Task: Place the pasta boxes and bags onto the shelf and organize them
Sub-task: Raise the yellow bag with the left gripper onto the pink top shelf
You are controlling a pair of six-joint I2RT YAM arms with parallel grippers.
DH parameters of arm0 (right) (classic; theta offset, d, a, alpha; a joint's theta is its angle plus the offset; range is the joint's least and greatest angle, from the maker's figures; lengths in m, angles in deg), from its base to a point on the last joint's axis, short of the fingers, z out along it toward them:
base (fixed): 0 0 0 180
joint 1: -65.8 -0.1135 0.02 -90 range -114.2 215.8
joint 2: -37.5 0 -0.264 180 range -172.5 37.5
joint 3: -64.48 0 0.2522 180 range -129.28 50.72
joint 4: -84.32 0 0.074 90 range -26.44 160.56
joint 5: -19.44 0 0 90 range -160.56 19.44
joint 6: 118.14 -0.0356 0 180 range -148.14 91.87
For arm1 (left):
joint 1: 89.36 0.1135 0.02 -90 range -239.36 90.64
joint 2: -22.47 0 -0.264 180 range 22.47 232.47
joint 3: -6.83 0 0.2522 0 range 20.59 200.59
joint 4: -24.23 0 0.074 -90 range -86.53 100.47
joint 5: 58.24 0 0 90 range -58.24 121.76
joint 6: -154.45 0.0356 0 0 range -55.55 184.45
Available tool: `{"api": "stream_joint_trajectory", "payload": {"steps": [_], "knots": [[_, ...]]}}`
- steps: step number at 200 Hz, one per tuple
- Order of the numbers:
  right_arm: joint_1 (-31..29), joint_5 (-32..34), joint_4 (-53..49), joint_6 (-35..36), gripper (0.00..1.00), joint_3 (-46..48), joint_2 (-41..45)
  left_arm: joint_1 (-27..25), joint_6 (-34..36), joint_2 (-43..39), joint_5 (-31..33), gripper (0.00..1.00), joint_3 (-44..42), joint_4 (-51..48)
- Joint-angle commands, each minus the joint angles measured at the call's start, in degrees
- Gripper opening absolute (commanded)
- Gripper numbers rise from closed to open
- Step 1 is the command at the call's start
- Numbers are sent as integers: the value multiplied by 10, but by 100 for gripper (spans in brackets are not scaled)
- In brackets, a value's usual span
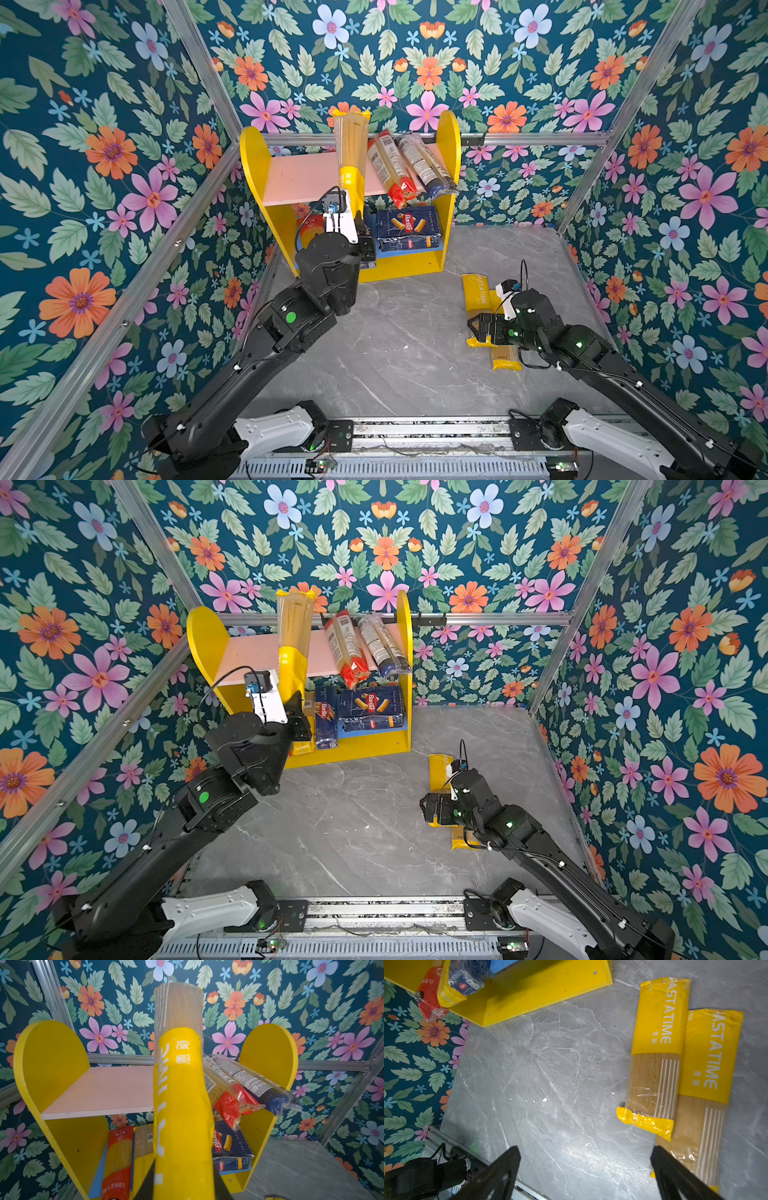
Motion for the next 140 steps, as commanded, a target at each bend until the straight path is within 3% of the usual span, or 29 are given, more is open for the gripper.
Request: {"api": "stream_joint_trajectory", "payload": {"steps": [1,34,76,110,140], "knots": [[0,7,-3,9,99,5,4,34,-31,24,-77,0,31,57],[1,10,-1,11,99,15,9,99,-66,87,-135,0,90,51],[8,9,4,17,99,16,8,177,-158,161,-162,0,157,56],[13,8,5,22,99,18,2,197,-201,237,-163,0,229,47],[20,9,5,25,99,20,4,199,-235,265,-153,0,235,55]]}}
